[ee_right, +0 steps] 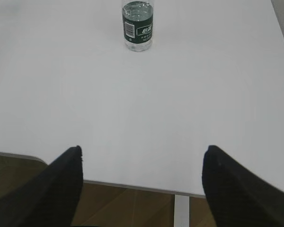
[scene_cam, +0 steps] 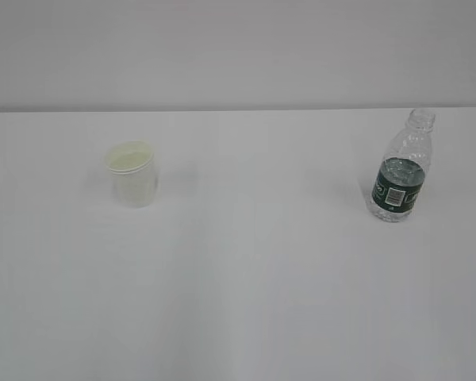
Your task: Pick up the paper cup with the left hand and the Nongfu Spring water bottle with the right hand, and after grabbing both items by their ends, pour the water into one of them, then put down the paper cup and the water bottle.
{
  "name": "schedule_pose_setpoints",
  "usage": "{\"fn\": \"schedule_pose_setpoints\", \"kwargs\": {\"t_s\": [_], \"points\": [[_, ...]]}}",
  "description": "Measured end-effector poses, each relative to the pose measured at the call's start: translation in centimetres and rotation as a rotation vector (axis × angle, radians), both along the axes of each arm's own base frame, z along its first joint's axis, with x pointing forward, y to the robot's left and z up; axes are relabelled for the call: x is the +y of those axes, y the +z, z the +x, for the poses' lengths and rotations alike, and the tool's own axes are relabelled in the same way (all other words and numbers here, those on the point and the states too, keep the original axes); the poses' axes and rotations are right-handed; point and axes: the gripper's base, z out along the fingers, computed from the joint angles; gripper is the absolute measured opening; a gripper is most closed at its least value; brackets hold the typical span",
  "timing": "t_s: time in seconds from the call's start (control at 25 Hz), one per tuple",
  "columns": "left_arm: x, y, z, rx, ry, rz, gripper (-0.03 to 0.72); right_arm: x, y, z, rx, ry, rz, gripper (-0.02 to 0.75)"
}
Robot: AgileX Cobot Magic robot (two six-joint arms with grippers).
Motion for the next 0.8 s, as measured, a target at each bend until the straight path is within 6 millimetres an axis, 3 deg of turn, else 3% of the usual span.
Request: {"fn": "schedule_pose_setpoints", "kwargs": {"t_s": [0.8], "points": [[0.01,-0.49,0.68,-0.025,0.014,0.013,0.45,-0.09,-0.58,0.53,0.001,-0.005,-0.011,0.587]]}}
